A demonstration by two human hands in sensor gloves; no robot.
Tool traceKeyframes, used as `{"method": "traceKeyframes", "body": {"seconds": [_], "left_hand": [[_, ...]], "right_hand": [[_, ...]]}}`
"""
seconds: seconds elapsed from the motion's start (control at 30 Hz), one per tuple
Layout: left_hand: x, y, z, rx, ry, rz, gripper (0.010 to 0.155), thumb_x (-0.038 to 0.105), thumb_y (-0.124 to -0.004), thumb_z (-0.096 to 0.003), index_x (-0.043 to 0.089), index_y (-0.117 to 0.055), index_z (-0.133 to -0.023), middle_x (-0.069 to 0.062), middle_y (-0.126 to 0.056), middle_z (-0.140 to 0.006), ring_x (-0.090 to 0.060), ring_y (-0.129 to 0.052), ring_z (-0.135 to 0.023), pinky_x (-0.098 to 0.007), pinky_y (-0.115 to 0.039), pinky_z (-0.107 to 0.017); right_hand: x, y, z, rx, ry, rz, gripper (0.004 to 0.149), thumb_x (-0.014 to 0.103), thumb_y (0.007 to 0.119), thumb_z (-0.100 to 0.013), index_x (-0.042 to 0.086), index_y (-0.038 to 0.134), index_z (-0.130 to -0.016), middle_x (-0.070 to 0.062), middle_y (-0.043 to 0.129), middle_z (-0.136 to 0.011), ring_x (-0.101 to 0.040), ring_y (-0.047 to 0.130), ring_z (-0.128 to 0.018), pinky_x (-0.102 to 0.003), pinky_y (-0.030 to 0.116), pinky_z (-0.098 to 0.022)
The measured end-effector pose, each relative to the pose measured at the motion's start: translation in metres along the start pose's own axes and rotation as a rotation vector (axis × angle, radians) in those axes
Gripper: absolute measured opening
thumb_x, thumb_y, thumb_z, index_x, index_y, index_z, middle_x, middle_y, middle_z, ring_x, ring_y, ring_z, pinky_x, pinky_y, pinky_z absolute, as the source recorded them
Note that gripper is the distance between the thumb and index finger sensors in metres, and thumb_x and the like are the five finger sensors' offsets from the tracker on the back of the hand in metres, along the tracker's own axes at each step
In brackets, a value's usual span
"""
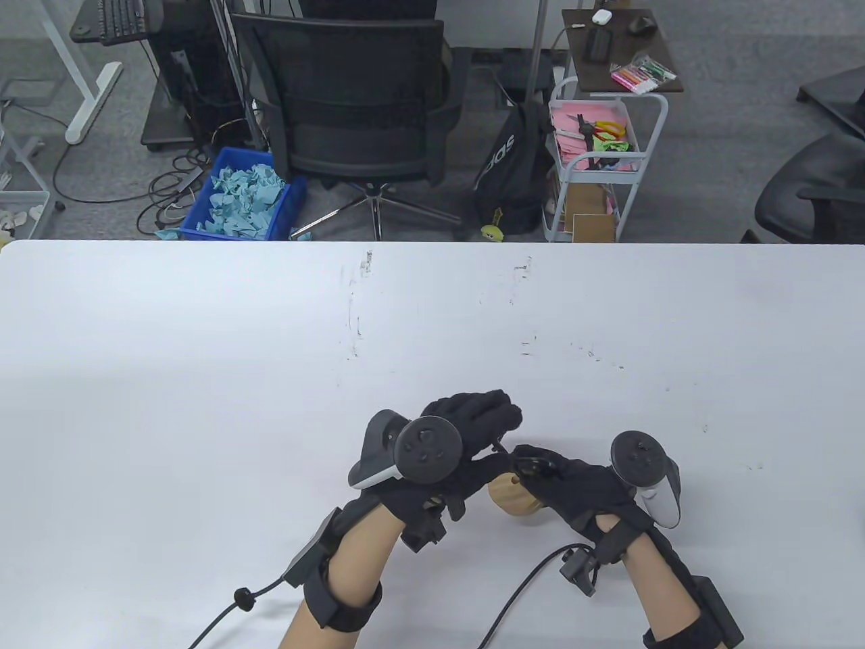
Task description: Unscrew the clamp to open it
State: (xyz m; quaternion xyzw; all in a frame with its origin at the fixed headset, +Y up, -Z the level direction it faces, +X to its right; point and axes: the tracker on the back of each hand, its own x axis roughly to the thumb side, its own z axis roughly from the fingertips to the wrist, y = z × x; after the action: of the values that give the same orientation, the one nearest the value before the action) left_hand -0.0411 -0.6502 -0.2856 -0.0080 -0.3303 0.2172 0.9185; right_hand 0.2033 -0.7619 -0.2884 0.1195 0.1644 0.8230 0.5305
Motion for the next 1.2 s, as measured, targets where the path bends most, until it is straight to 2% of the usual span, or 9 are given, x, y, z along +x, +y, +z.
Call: {"method": "traceKeyframes", "body": {"seconds": [0.17, 0.33, 0.4, 0.57, 0.67, 0.77, 1.07, 1.13, 1.2], "left_hand": [[-0.001, -0.007, -0.004, -0.023, 0.034, -0.080, 0.054, 0.045, -0.081, -0.0487, 0.040, -0.070, -0.102, 0.005, -0.064, -0.116, -0.027, -0.075, -0.107, -0.054, -0.063, -0.079], [-0.004, -0.002, -0.001, 0.016, 0.092, -0.161, 0.055, 0.054, -0.082, -0.0459, 0.039, -0.075, -0.098, 0.005, -0.080, -0.106, -0.025, -0.085, -0.098, -0.050, -0.068, -0.077], [-0.006, 0.000, -0.001, 0.017, 0.111, -0.164, 0.053, 0.056, -0.080, -0.0459, 0.037, -0.079, -0.095, 0.002, -0.088, -0.097, -0.022, -0.095, -0.083, -0.043, -0.077, -0.068], [-0.009, 0.001, -0.001, 0.069, 0.119, -0.128, 0.042, 0.054, -0.081, -0.0458, 0.028, -0.092, -0.077, 0.005, -0.104, -0.056, -0.011, -0.105, -0.039, -0.031, -0.089, -0.042], [-0.009, -0.001, -0.003, 0.086, 0.113, -0.119, 0.042, 0.054, -0.083, -0.0448, 0.023, -0.094, -0.072, 0.005, -0.104, -0.045, -0.008, -0.104, -0.027, -0.028, -0.090, -0.034], [-0.009, -0.002, -0.002, 0.091, 0.115, -0.131, 0.042, 0.054, -0.082, -0.0453, 0.025, -0.093, -0.074, 0.006, -0.104, -0.048, -0.008, -0.105, -0.031, -0.028, -0.091, -0.036], [-0.020, 0.009, 0.002, 0.065, 0.146, -0.095, 0.049, 0.038, -0.083, -0.0499, 0.037, -0.075, -0.098, 0.006, -0.092, -0.091, -0.015, -0.103, -0.070, -0.040, -0.083, -0.062], [-0.022, 0.006, 0.001, 0.019, 0.127, -0.061, 0.054, 0.040, -0.083, -0.0496, 0.039, -0.069, -0.102, 0.004, -0.085, -0.099, -0.018, -0.100, -0.078, -0.044, -0.080, -0.067], [-0.020, 0.004, 0.000, 0.016, 0.109, -0.028, 0.057, 0.044, -0.084, -0.0485, 0.039, -0.068, -0.103, 0.003, -0.085, -0.100, -0.018, -0.101, -0.075, -0.044, -0.080, -0.067]], "right_hand": [[0.000, -0.001, 0.000, -0.002, -0.005, -0.001, 0.049, 0.047, 0.082, -0.042, 0.040, 0.078, -0.090, -0.017, 0.073, -0.084, -0.022, 0.094, -0.056, -0.052, 0.070, -0.048], [0.000, -0.001, 0.000, -0.002, -0.005, 0.005, 0.049, 0.047, 0.082, -0.042, 0.040, 0.078, -0.091, -0.017, 0.073, -0.084, -0.022, 0.093, -0.057, -0.052, 0.070, -0.048], [0.000, -0.001, 0.000, -0.003, -0.004, 0.003, 0.049, 0.047, 0.082, -0.042, 0.040, 0.078, -0.090, -0.017, 0.073, -0.084, -0.023, 0.093, -0.057, -0.052, 0.070, -0.048], [0.000, -0.003, 0.000, -0.009, 0.003, 0.004, 0.048, 0.046, 0.082, -0.042, 0.040, 0.078, -0.090, -0.017, 0.072, -0.085, -0.023, 0.094, -0.056, -0.052, 0.069, -0.048], [-0.001, -0.003, 0.000, -0.010, 0.011, 0.000, 0.048, 0.045, 0.082, -0.042, 0.039, 0.079, -0.090, -0.019, 0.072, -0.084, -0.023, 0.094, -0.056, -0.053, 0.069, -0.049], [-0.002, -0.004, 0.000, -0.008, 0.015, -0.004, 0.048, 0.045, 0.082, -0.042, 0.039, 0.079, -0.090, -0.019, 0.072, -0.085, -0.023, 0.093, -0.057, -0.053, 0.068, -0.049], [-0.001, -0.007, 0.001, -0.033, -0.018, -0.018, 0.048, 0.047, 0.081, -0.043, 0.041, 0.077, -0.090, -0.016, 0.072, -0.085, -0.022, 0.094, -0.057, -0.052, 0.069, -0.049], [-0.002, -0.007, 0.001, -0.034, -0.021, -0.022, 0.048, 0.047, 0.081, -0.043, 0.041, 0.077, -0.091, -0.016, 0.072, -0.085, -0.022, 0.094, -0.057, -0.052, 0.069, -0.049], [-0.001, -0.007, 0.001, -0.037, -0.020, -0.021, 0.048, 0.046, 0.082, -0.043, 0.041, 0.078, -0.090, -0.016, 0.072, -0.085, -0.022, 0.094, -0.057, -0.052, 0.069, -0.049]]}}
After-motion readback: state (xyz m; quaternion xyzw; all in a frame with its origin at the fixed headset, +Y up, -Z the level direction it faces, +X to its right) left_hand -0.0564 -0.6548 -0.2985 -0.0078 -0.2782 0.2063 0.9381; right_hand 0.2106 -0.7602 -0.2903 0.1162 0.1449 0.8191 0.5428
